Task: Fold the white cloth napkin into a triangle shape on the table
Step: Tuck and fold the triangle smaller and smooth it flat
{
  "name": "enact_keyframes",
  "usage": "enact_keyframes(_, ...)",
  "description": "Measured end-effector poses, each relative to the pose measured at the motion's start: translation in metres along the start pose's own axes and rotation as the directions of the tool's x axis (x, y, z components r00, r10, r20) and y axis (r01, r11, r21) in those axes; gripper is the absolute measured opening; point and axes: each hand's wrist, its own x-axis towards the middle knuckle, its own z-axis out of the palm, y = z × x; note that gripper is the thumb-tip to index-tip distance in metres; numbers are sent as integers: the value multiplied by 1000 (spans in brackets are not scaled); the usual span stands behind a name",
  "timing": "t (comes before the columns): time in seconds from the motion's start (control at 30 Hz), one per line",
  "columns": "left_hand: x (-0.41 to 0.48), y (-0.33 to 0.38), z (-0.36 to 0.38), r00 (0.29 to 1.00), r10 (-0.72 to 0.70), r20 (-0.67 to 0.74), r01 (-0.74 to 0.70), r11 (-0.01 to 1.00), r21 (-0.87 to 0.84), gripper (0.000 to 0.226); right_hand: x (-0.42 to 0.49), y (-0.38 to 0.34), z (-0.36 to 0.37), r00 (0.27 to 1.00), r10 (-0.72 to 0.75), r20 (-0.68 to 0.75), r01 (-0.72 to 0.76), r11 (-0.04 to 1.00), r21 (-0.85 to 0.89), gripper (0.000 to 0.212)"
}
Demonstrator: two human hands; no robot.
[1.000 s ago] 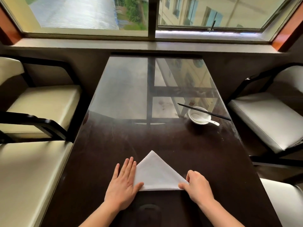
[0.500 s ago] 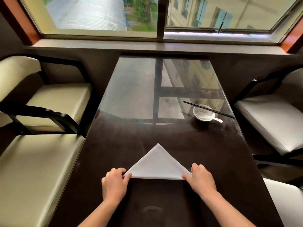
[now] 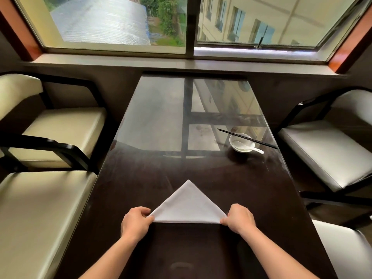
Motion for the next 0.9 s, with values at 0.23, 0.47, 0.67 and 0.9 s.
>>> enact_keyframes(0.23, -5, 3, -6, 999, -48, 11, 49, 991, -122, 13, -2, -3, 4, 1000, -10, -23, 11, 999, 45, 12)
enact_keyframes(0.47, -8, 9, -7, 998, -57, 39, 66, 949, -309, 13, -1, -3, -10, 991, 36, 127, -64, 974, 219, 10)
enact_keyframes(0.67, -6, 11, -5, 993, -92, 78, 117, 893, -434, 12, -1, 6, -12, 991, 22, 131, -70, 927, 369, 10)
enact_keyframes(0.9, -3, 21, -2, 974, -155, 168, 227, 729, -646, 11, -1, 14, -17, 998, 17, 64, -44, 894, 446, 13)
